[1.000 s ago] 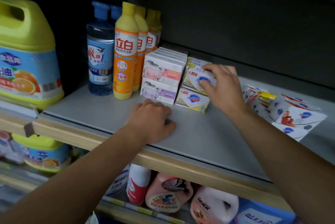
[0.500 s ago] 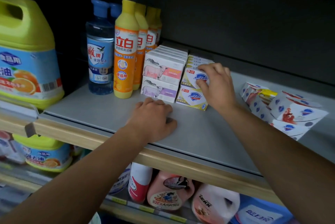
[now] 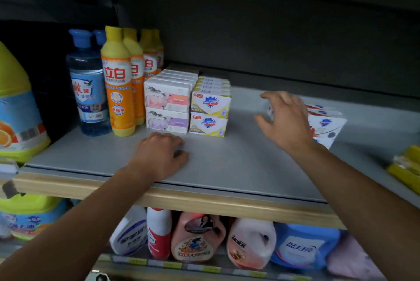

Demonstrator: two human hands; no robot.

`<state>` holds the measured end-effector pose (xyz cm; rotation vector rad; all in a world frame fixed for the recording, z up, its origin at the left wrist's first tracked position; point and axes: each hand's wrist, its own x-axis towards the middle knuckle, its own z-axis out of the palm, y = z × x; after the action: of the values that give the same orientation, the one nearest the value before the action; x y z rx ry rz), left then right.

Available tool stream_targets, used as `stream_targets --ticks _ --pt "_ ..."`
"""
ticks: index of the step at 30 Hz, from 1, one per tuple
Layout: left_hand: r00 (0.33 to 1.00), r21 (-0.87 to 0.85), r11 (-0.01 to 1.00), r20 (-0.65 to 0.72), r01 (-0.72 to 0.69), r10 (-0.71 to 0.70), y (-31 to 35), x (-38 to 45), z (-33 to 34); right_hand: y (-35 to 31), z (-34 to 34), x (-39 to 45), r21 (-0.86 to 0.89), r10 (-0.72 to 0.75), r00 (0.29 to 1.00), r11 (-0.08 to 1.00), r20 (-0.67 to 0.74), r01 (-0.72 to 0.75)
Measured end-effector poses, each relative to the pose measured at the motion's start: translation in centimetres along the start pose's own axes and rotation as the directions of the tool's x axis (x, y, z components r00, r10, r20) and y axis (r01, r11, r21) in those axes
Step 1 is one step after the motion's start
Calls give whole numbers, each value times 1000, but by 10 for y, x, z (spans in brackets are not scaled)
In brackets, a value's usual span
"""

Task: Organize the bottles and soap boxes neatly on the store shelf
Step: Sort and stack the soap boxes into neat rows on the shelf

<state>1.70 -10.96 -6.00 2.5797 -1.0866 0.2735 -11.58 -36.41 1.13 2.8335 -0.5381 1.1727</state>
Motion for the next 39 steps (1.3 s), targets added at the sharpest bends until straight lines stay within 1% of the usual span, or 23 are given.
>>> stream_targets --ticks 2,4,6,8,9,11,14,15,18,20,23,26,28,30,31,32,33,35,37,39 --pt "1000 -10 1000 11 -2 3 2 0 -1 27 -11 -8 -66 44 996 997 -72 -49" --pt "1000 -32 999 24 9 -8 5 2 -2 56 -19 -14 -135 110 991 983 -80 -121" --pt "1000 -94 995 21 24 -22 13 4 -2 82 -25 -18 -220 219 976 953 18 -209" --pt "1000 -175 985 1 -10 10 27 8 0 99 -26 -22 -283 303 944 924 133 -257" --pt "999 -214 976 -10 -33 31 36 11 2 104 -24 -24 -289 306 939 923 159 -253" --pt "997 -281 957 -33 -69 62 56 16 7 110 -21 -29 -290 266 952 933 151 -214" --pt "994 -390 916 -89 -97 67 81 23 18 111 -24 -33 -258 168 985 954 32 -154" --pt "993 -443 891 -101 -100 61 88 24 21 110 -26 -34 -217 130 991 968 -10 -129" --pt "991 -604 789 -129 -116 48 102 26 29 95 -29 -41 31 25 994 999 -110 -21" --pt "993 -711 694 -87 -114 75 107 25 31 77 -27 -48 141 -36 992 989 -124 53" --pt "988 -799 590 -30 -116 154 107 24 30 48 -14 -58 296 -74 997 952 -39 82" --pt "983 -841 518 -77 -155 168 104 23 30 23 3 -64 379 -104 992 923 67 71" --pt "990 -849 511 -93 -135 107 101 25 31 12 14 -64 424 -80 992 905 100 30" --pt "997 -866 494 -83 -76 8 97 27 32 8 22 -64 467 -20 993 883 119 -38" --pt "996 -882 470 -69 -37 -50 96 29 32 9 24 -64 489 5 992 870 126 -66" --pt "993 -905 425 -48 4 -111 94 30 32 10 26 -64 515 18 991 853 135 -86" --pt "986 -932 360 -22 39 -165 94 30 31 11 27 -65 540 14 989 837 145 -92" --pt "974 -971 225 23 75 -226 92 32 30 14 28 -68 588 -41 985 806 170 -67" --pt "970 -983 158 51 91 -239 92 34 29 17 29 -69 636 -81 979 769 185 -57" --pt "964 -988 116 71 104 -255 93 34 28 18 27 -69 713 -80 969 691 236 -117"
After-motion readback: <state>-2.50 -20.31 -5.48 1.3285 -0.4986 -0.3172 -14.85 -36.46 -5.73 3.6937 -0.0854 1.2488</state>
